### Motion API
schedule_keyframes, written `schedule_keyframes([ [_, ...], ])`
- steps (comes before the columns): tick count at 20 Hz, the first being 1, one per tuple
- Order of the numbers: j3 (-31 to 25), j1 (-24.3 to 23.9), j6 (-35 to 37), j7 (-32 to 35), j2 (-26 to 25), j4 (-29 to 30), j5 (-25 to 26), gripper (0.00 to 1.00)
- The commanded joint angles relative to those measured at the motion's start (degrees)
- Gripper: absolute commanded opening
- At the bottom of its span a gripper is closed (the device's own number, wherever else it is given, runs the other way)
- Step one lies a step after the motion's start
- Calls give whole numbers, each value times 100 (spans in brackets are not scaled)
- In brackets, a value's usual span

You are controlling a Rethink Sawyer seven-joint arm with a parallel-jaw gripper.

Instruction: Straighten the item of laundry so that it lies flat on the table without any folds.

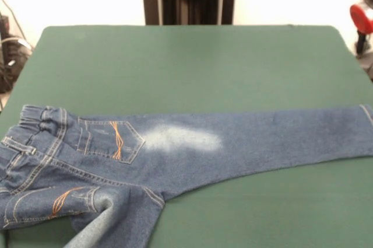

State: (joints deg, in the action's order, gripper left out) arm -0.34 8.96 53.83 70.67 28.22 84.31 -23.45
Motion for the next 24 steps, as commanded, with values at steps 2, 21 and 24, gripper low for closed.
schedule_keyframes([
  [2, -604, -515, -71, 321, -396, 186, 225, 100],
  [21, 72, -2687, 1080, -128, 58, -1707, 2251, 100],
  [24, 15, -3025, 1315, -287, 19, -2316, 2490, 100],
])
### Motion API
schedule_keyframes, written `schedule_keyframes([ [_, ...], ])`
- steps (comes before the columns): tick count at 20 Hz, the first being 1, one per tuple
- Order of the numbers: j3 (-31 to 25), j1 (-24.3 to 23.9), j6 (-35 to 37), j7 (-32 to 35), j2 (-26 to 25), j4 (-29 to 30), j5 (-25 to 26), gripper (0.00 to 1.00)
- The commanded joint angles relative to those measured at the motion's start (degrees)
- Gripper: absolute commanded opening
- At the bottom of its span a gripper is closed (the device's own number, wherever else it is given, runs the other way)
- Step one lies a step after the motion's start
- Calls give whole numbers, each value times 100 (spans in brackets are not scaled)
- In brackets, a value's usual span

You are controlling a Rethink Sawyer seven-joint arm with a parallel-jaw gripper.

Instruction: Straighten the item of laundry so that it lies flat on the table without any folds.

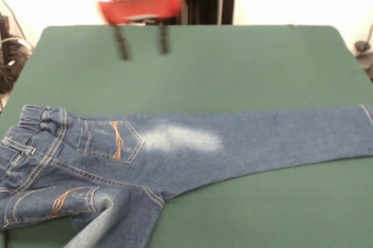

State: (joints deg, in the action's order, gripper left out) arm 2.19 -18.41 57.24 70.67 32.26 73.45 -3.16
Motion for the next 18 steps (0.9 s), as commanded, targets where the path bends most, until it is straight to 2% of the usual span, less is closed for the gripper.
schedule_keyframes([
  [1, -315, -421, 843, -404, -378, -1353, 511, 100],
  [3, -432, -610, 704, -541, -559, -1848, 642, 100],
  [9, -891, -1047, 560, -850, -860, -2531, 679, 100],
  [13, -1045, -1285, 353, -1086, -624, -2131, 617, 100],
  [18, -1244, -1443, 158, -1067, -663, -1844, 597, 100],
])
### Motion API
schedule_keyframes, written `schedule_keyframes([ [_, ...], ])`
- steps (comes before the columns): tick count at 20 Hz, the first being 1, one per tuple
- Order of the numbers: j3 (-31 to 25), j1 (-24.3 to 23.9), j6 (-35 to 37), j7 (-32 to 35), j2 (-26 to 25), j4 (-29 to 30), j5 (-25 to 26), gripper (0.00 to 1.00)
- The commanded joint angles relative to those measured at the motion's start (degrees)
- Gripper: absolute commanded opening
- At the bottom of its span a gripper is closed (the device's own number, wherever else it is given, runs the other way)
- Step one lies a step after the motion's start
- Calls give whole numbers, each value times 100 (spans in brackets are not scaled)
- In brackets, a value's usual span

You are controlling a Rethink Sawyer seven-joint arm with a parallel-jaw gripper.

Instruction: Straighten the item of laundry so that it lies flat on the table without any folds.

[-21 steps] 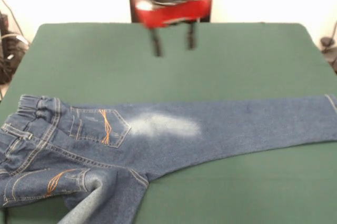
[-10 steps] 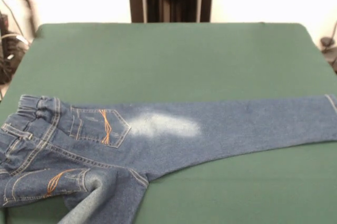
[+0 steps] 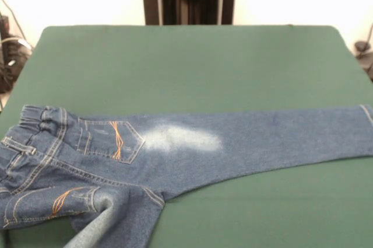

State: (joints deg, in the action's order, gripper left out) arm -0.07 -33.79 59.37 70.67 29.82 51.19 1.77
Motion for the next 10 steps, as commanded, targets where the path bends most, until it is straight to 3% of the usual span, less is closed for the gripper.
schedule_keyframes([
  [1, -1061, 63, -154, -1066, -428, 439, 109, 100],
  [10, -989, 32, -649, -689, -604, 612, 355, 100],
])
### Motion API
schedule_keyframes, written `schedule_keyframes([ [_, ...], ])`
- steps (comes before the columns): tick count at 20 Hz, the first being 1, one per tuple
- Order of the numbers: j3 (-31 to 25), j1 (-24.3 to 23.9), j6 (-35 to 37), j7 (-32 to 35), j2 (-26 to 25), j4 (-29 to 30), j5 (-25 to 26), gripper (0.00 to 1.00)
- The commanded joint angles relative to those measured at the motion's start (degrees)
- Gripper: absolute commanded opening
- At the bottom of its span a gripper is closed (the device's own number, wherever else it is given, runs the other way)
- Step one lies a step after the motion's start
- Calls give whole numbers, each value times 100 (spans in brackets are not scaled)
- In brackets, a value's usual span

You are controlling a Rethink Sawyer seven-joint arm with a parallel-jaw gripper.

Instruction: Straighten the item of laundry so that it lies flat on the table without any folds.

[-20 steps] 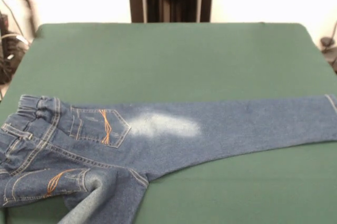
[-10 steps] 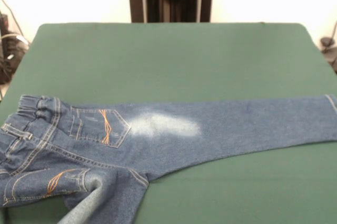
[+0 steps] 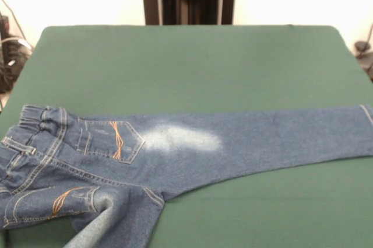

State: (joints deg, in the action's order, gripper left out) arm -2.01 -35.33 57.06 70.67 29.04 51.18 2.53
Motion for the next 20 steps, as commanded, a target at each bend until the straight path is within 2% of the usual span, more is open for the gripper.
schedule_keyframes([
  [1, -727, 206, -371, -623, -546, 605, 326, 100],
  [3, -609, 221, -605, -373, -573, 720, 391, 100],
  [6, -368, 333, -1071, 464, -501, 1125, 373, 100],
  [12, -197, 360, -2385, 1881, -172, 2042, 40, 100],
  [14, -407, 186, -2804, 1756, 2, 2268, -102, 100],
  [15, -431, 170, -2795, 1703, -36, 2220, -142, 100],
  [17, -78, 411, -2732, 1800, -339, 1764, -19, 100],
  [20, -33, 459, -2571, 1770, -806, 1305, -173, 100],
])
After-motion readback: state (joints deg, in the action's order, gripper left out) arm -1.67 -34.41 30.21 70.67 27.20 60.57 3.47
